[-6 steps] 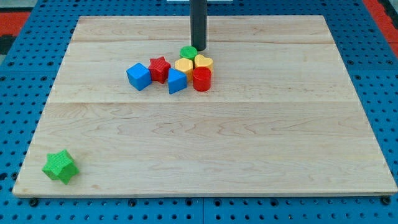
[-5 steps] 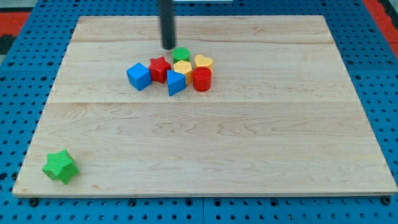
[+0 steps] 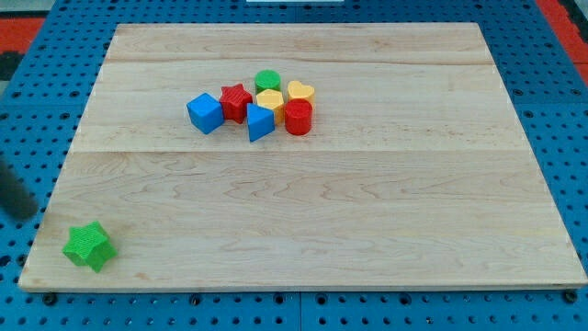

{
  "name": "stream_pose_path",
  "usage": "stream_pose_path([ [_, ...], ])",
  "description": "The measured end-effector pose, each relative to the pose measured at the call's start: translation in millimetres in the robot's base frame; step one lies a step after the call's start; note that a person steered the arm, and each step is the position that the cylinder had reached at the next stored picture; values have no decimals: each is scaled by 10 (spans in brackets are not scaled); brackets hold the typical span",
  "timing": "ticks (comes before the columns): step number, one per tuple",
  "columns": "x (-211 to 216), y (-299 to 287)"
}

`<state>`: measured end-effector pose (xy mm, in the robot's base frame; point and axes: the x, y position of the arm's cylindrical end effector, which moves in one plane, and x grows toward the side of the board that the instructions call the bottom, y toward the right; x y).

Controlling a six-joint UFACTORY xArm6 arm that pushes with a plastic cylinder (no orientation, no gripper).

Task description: Move the green star towards the group of blocks

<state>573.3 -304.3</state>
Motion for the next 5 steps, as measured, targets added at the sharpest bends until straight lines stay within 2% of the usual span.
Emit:
stream_pose_path([
  [1,442,195],
  [3,-342,1777],
  [4,-729,2316],
  [5,-790,2276],
])
